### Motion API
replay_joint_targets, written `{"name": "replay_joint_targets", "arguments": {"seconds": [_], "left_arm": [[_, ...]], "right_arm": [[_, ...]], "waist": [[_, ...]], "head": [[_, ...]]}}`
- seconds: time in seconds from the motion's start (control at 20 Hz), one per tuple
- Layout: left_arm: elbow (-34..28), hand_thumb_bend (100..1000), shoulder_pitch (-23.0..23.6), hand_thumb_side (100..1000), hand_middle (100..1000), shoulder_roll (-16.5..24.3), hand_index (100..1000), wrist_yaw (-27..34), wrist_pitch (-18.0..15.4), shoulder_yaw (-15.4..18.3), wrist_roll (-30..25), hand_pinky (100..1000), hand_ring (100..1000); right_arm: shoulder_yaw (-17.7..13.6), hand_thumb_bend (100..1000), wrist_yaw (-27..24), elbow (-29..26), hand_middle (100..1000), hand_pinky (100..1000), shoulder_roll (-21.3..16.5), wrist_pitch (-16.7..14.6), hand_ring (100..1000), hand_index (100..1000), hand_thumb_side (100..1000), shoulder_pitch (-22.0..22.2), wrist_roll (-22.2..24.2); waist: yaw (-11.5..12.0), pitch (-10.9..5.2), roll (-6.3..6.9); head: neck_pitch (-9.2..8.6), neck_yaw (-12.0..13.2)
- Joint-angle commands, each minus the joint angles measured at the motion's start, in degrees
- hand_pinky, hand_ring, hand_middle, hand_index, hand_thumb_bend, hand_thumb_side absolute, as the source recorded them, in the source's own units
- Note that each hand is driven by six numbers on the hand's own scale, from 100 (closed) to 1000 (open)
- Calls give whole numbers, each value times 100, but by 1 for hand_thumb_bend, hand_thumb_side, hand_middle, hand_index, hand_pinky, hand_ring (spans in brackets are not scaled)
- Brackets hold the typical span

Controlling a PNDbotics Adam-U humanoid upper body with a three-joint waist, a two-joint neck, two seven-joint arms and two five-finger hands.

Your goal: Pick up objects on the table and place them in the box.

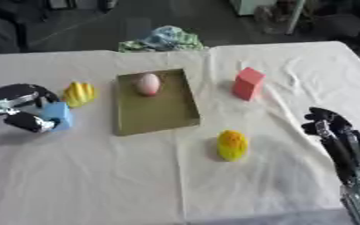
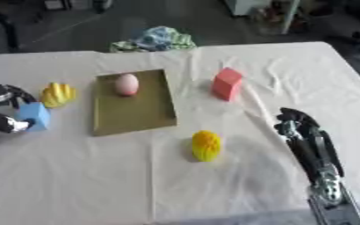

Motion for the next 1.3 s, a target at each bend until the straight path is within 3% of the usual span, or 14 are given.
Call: {"name": "replay_joint_targets", "arguments": {"seconds": [0.05, 0.2, 0.5, 0.75, 1.05, 1.3], "left_arm": [[-37, 194, -75, 352, 621, 96, 786, -105, 1, 56, 371, 671, 581], [-165, 114, -59, 275, 508, 130, 697, -79, -37, 50, 713, 593, 491], [-1182, 100, -96, 271, 490, 372, 684, 529, -185, -80, 491, 589, 478], [-1941, 100, -278, 282, 493, 334, 686, 1271, -211, -410, 29, 594, 481], [-2053, 100, -448, 355, 523, -71, 707, 1470, -425, -1045, -624, 614, 508], [-1887, 109, -351, 435, 581, -278, 745, 1446, -596, -1358, -1018, 652, 556]], "right_arm": [[-7, 100, -22, -51, 666, 687, -54, -9, 655, 783, 682, -44, 22], [-16, 100, -18, -47, 665, 687, -57, -9, 655, 782, 682, -43, 14], [-19, 100, -11, -48, 664, 687, -66, -12, 655, 780, 682, -45, 15], [-7, 100, -6, -43, 664, 687, -74, -11, 655, 779, 683, -44, 27], [15, 100, -16, -31, 663, 687, -54, -12, 654, 779, 683, -39, 51], [10, 100, -25, -17, 663, 686, -49, -12, 654, 779, 684, -28, 47]], "waist": [[-13, -143, -23], [-11, -142, -21], [-6, -148, 2], [-34, -168, 18], [-118, -190, -17], [-148, -195, -40]], "head": [[21, 3], [21, 2], [21, -15], [21, -4], [21, -4], [21, -34]]}}
